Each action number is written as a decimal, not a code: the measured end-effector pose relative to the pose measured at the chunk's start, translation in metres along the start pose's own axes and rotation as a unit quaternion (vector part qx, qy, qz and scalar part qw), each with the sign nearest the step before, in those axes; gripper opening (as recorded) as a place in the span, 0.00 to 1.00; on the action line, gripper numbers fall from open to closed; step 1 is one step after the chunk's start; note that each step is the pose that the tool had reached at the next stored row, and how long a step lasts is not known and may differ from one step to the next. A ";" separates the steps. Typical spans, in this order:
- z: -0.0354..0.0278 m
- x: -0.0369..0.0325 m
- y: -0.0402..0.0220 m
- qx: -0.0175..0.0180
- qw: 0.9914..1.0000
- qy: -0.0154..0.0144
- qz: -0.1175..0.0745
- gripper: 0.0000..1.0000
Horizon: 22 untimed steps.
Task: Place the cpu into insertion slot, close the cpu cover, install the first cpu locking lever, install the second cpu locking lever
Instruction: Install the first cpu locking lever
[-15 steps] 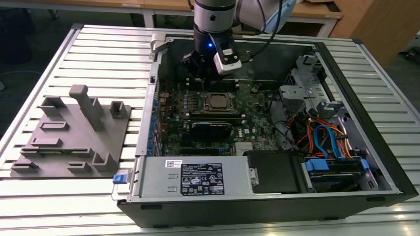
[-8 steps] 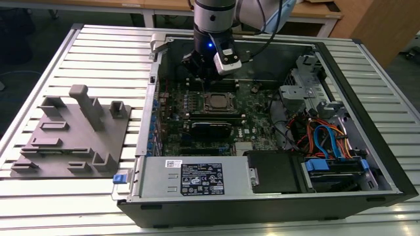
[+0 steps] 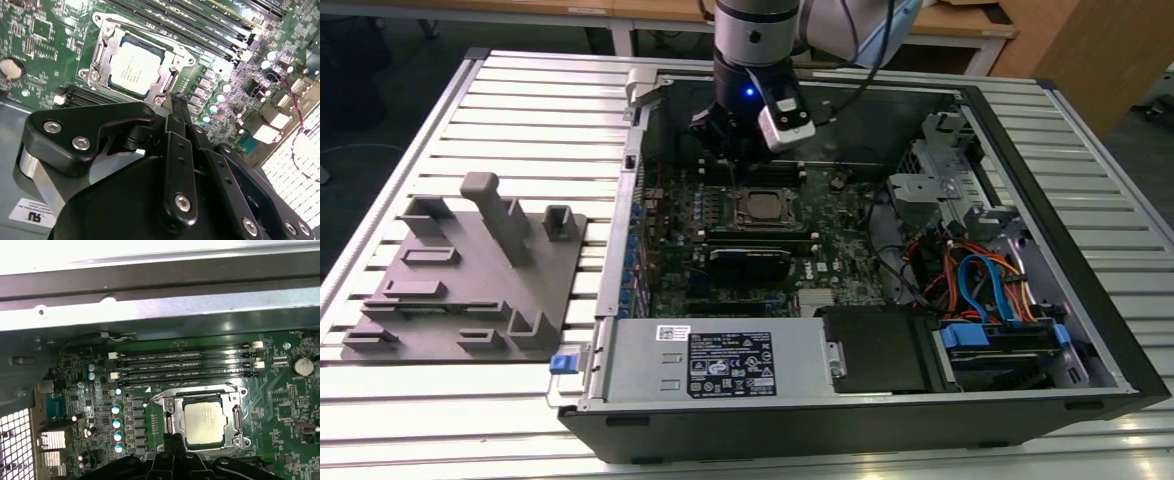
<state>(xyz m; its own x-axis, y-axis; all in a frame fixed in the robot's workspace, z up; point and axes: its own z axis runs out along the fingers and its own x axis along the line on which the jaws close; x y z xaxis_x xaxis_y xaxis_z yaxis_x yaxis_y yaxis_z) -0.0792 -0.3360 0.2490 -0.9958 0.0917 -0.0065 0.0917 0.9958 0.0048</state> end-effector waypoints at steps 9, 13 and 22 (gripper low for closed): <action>0.0000 0.0128 -0.0011 0.000 1.000 -0.003 -0.001 0.10; -0.0001 0.0136 -0.0012 0.000 1.000 -0.003 -0.001 0.10; -0.0001 0.0180 -0.0016 0.000 1.000 -0.004 -0.001 0.10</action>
<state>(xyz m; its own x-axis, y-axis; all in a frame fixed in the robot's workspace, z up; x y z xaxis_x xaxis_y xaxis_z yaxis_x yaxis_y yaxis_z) -0.0973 -0.3360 0.2490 -0.9958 0.0907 -0.0136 0.0907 0.9959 0.0055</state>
